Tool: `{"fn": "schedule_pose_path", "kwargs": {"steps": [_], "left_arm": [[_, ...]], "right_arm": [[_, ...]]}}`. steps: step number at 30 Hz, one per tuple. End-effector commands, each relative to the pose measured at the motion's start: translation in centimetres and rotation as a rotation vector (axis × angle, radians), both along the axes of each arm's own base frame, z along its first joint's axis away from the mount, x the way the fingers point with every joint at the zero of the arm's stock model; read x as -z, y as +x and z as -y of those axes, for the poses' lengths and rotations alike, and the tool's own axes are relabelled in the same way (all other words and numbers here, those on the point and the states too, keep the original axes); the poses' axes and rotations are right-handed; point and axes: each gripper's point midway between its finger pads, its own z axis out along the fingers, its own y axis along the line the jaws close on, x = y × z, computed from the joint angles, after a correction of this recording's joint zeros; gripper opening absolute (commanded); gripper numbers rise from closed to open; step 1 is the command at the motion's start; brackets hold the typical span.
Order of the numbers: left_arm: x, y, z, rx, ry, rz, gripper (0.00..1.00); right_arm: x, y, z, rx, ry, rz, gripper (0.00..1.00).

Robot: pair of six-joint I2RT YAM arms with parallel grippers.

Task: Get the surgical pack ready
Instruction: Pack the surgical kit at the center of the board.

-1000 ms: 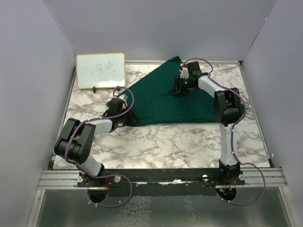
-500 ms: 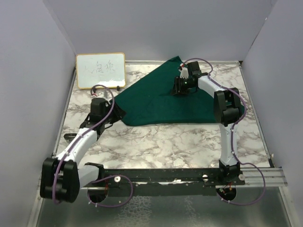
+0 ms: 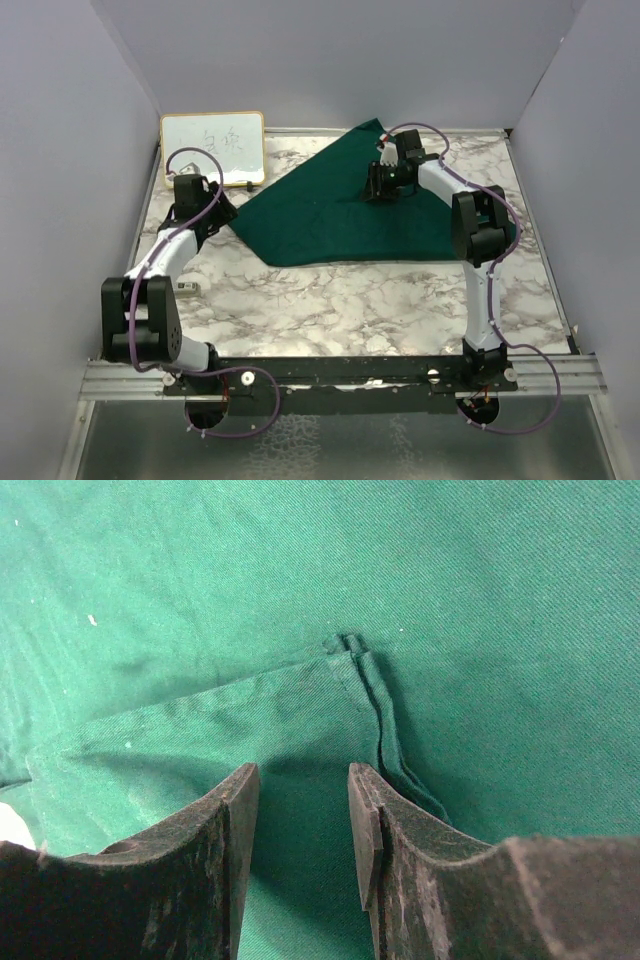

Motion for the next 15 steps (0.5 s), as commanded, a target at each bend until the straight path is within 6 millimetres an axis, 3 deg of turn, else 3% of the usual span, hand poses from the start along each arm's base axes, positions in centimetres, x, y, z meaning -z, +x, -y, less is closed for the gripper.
{"fn": "schedule_pose_path", "kwargs": {"steps": [1,5,11,15], "left_arm": [[2.4,2.1,-0.1,0.139,-0.024,-0.050,0.53],[3.3,2.9,-0.3,0.168,-0.028,-0.067,0.56],[6.4,3.1,-1.7,0.156,-0.023,-0.162,0.56],[8.5,3.2,-1.4,0.201,-0.047,-0.219,0.55]], "right_arm": [[1.6,-0.1,0.1,-0.015,-0.023,-0.012,0.42],[1.5,-0.1,0.1,-0.017,-0.023,-0.009,0.42],[1.6,0.0,0.0,-0.020,-0.018,-0.009,0.42],[1.6,-0.1,-0.1,-0.024,-0.013,-0.012,0.42]]}}
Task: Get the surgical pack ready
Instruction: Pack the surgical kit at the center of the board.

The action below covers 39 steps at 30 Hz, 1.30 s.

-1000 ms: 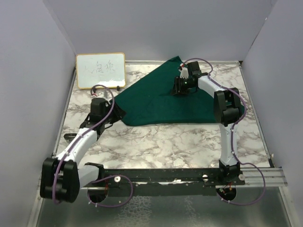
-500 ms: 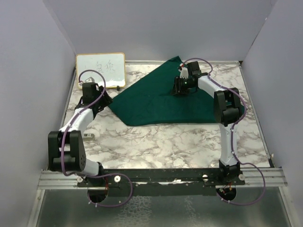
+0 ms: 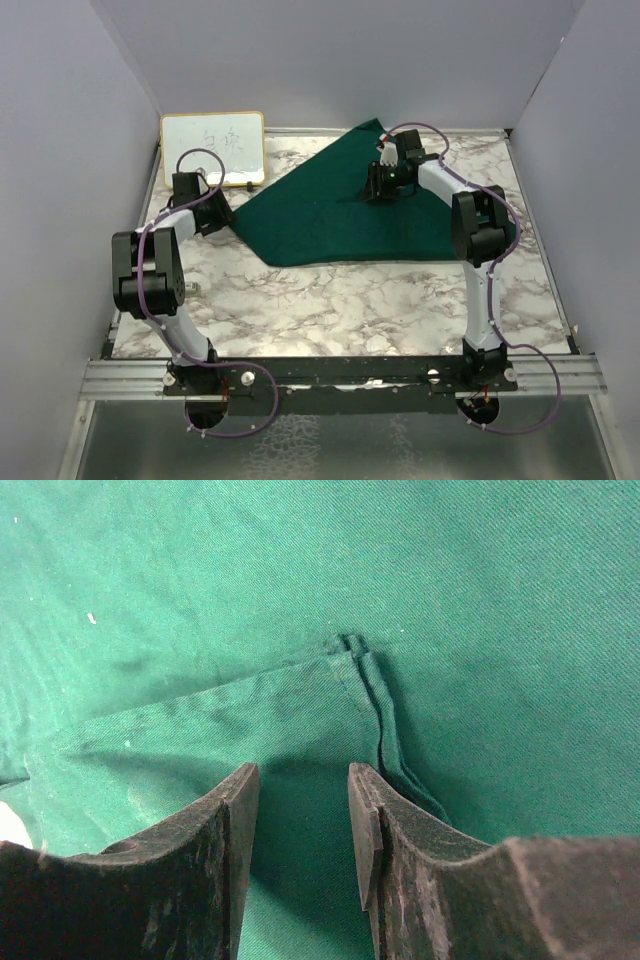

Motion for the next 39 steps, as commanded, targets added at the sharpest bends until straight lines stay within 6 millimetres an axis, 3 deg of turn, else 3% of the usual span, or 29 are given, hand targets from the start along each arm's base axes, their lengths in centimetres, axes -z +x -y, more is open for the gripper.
{"fn": "schedule_pose_path", "kwargs": {"steps": [1,9,15,17,19,24,27,39], "left_arm": [[2.0,0.1,0.5,0.078,-0.030,-0.054,0.55],[4.0,0.5,0.4,0.093,-0.055,-0.076,0.42],[3.1,-0.4,0.8,0.108,-0.056,-0.055,0.23],[1.4,0.1,1.3,0.128,-0.082,-0.012,0.11],[-1.7,1.1,2.2,0.155,-0.122,0.070,0.00],[-11.4,2.7,4.2,0.162,-0.190,0.268,0.00],[-15.2,2.4,6.0,0.143,-0.238,0.328,0.00],[-22.4,2.0,19.5,0.270,-0.370,0.402,0.00]], "right_arm": [[1.6,-0.1,-0.2,-0.017,-0.010,-0.018,0.42],[1.7,-0.1,-0.1,-0.018,-0.014,-0.020,0.42],[1.6,0.0,0.0,-0.014,-0.021,-0.016,0.42],[1.7,-0.1,0.0,-0.015,-0.018,-0.021,0.42],[1.9,-0.1,0.1,-0.013,-0.024,-0.023,0.42],[1.9,-0.1,0.1,-0.011,-0.025,-0.023,0.42],[1.9,0.0,0.2,-0.007,-0.031,-0.021,0.42],[2.3,-0.2,0.0,-0.010,-0.022,-0.035,0.42]]}}
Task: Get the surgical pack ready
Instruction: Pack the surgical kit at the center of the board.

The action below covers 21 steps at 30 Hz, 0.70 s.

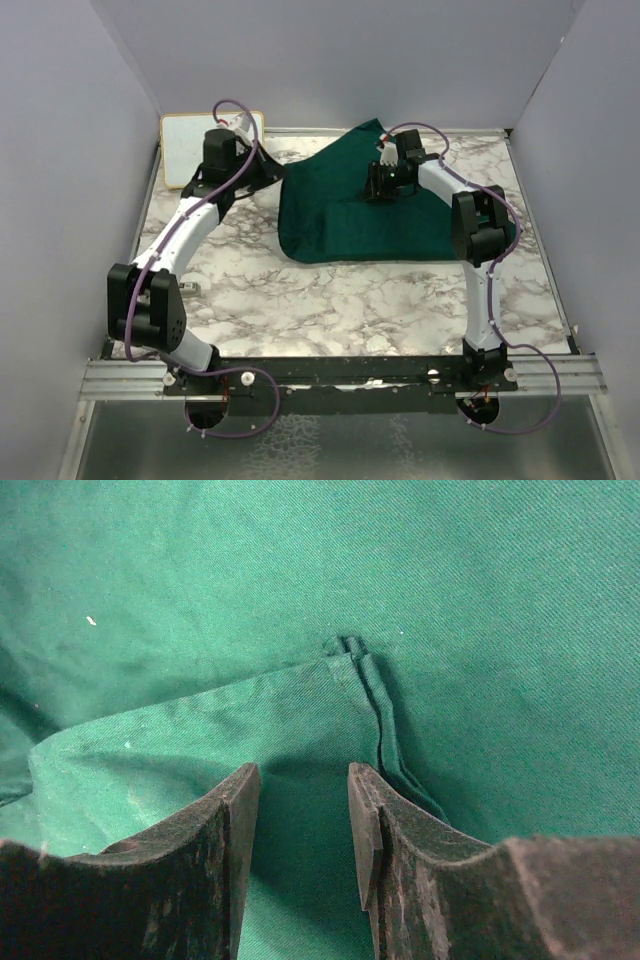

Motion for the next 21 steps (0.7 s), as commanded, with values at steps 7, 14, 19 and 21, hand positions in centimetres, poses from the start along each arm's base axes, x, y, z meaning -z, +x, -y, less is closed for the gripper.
{"fn": "schedule_pose_path", "kwargs": {"steps": [7,14,19,21], "left_arm": [[-5.8,1.4,11.7,0.023,-0.127,0.082,0.00],[-3.3,2.6,17.9,0.041,-0.163,0.061,0.00],[-2.1,2.7,19.9,0.067,-0.193,0.069,0.00],[-1.5,2.6,20.7,0.087,-0.194,0.061,0.00]], "right_arm": [[2.1,-0.3,-0.2,-0.012,-0.004,-0.041,0.42],[-0.4,-0.1,-1.2,-0.032,0.114,-0.042,0.43],[-3.6,1.1,-0.6,-0.014,0.224,-0.025,0.43],[-4.9,1.9,0.4,0.014,0.243,-0.006,0.43]]}}
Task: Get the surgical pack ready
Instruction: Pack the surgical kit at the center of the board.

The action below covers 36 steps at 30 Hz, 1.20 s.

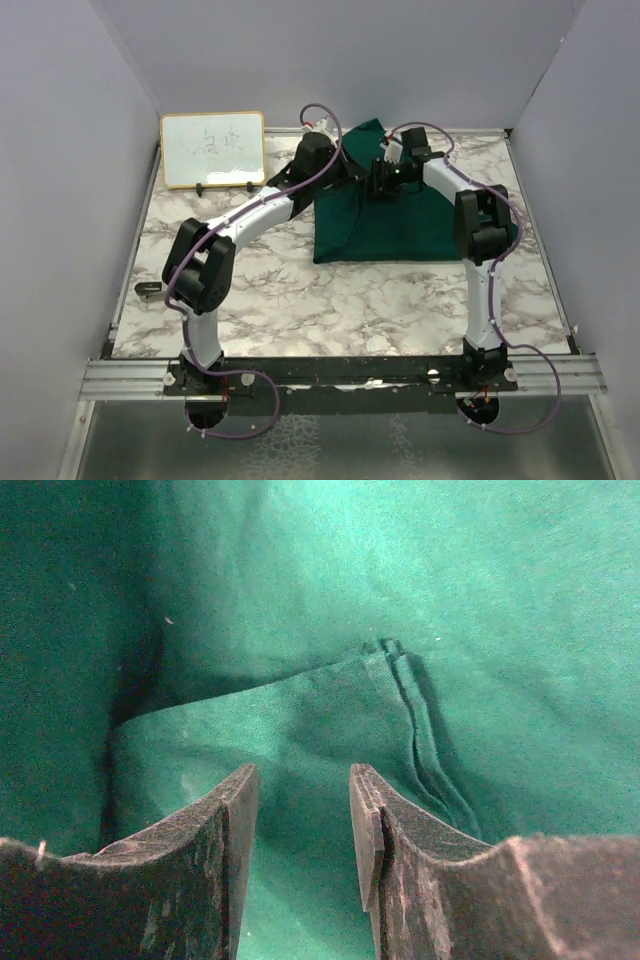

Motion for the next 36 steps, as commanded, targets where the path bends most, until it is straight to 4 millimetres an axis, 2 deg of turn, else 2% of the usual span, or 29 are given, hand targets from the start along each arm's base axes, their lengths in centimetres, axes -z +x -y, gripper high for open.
{"fn": "schedule_pose_path", "kwargs": {"steps": [1,4,8,13,17,22,27,33,36], "left_arm": [[-2.4,1.1,1.5,-0.010,-0.079,0.077,0.00],[-1.3,1.2,2.4,0.007,-0.089,0.059,0.00],[-0.1,1.5,4.4,0.070,-0.090,0.040,0.00],[1.3,0.9,7.6,0.148,-0.061,0.025,0.00],[2.5,0.3,9.6,0.184,-0.019,0.027,0.00],[4.7,0.1,10.9,0.219,0.020,0.008,0.00],[6.9,0.2,10.8,0.211,0.043,-0.031,0.00],[7.7,0.8,10.1,0.178,0.057,-0.034,0.00],[7.8,1.0,10.1,0.184,0.043,-0.036,0.00]], "right_arm": [[-4.4,2.4,1.5,0.038,0.124,0.052,0.43],[-6.6,3.6,2.9,0.060,0.139,0.086,0.43],[-8.1,4.7,5.7,0.111,0.131,0.109,0.43],[-9.1,4.8,10.0,0.196,0.089,0.139,0.45],[-8.7,4.3,12.3,0.241,0.042,0.139,0.45],[-8.8,3.6,13.1,0.255,0.040,0.140,0.45],[-8.5,2.8,13.1,0.246,0.038,0.133,0.45],[-6.4,1.5,11.4,0.169,0.077,0.061,0.45],[-5.1,1.1,10.5,0.151,0.064,0.029,0.39]]}}
